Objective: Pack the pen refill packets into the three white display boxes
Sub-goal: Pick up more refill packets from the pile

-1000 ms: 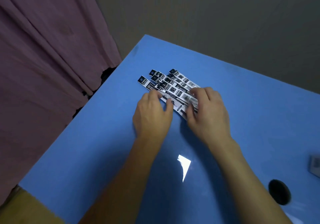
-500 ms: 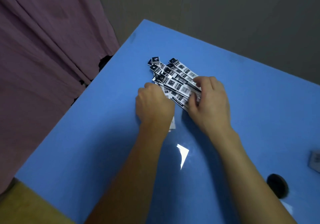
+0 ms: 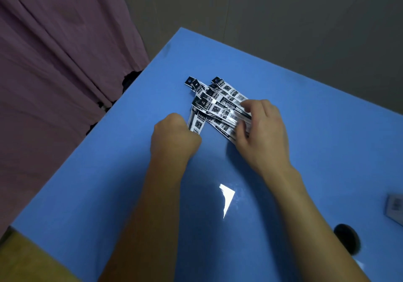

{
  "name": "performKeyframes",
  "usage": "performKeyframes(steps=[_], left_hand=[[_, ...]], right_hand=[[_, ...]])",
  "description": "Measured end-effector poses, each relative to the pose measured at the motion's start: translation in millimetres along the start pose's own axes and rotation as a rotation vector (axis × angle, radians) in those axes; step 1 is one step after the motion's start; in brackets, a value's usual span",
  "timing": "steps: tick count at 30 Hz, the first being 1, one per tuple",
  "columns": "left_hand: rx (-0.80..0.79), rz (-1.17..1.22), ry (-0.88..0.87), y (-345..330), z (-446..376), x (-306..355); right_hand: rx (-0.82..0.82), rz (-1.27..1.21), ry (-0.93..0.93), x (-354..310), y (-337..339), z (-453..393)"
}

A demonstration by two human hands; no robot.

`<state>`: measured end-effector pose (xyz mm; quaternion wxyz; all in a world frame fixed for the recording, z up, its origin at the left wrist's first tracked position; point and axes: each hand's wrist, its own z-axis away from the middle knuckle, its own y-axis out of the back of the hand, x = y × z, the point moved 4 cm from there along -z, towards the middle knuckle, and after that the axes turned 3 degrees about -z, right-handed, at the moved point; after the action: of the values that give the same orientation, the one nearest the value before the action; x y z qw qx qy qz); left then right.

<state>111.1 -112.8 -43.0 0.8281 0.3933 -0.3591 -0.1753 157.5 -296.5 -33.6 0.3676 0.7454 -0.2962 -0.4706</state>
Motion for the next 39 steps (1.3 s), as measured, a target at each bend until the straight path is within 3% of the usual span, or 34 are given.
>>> performKeyframes(steps=[15, 26, 39], left_hand=[[-0.046, 0.463, 0.102, 31, 9, -50], [-0.022, 0.546, 0.119, 30, 13, -56], [0.065, 0.577, -0.014, 35, 23, -53]], right_hand=[[0.022, -0.066, 0.047, -27, 2, 6], [0.028, -0.064, 0.06, -36, 11, 15], [0.002, -0.067, 0.068, -40, 10, 16]])
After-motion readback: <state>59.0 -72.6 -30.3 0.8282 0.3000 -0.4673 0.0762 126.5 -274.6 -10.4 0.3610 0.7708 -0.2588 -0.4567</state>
